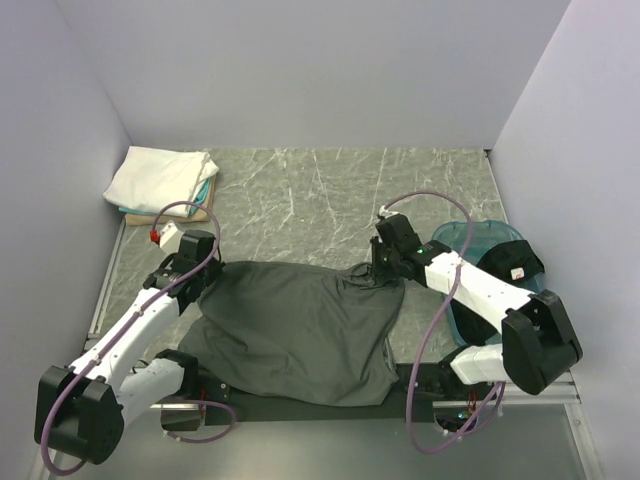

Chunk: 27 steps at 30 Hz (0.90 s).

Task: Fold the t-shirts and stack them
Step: Flatten the tshirt out

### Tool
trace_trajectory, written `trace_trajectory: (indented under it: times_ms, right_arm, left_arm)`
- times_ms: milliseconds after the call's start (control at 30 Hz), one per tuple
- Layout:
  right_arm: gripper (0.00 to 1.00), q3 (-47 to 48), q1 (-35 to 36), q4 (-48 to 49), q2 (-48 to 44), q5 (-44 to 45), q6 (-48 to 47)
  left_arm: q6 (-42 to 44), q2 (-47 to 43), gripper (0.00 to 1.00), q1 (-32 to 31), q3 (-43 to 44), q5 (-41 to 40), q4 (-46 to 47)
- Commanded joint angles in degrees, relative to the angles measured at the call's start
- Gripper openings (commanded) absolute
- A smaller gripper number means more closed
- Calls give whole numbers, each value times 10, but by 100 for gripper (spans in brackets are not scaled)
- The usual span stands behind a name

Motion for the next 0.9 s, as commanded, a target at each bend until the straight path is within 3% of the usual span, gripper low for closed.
trace_trajectory:
  times_ms: [0,100,133,167,267,600,867]
  right_arm:
    - [26,37,-5,46,7,12,2]
    - [27,70,-11,41,40,31,6]
    - [30,79,-11,31,48,38,8]
    - [39,86,-12,29,55,46,9]
    - [48,103,-13,29,73,57,11]
    - [51,110,-13,11,68,61,-26]
    - [50,187,-17,-15,176,123,-34]
  left_arm:
    - [7,-13,1,2,8,-12,24]
    - [11,-24,1,2,5,-10,30]
    - [15,-26,1,2,5,-10,31]
    - [16,-27,1,2,5,-10,30]
    - [18,-26,1,2,7,-13,26]
    - [24,-20,1,2,3,-6,34]
    - [23,-9,1,2,3,-12,32]
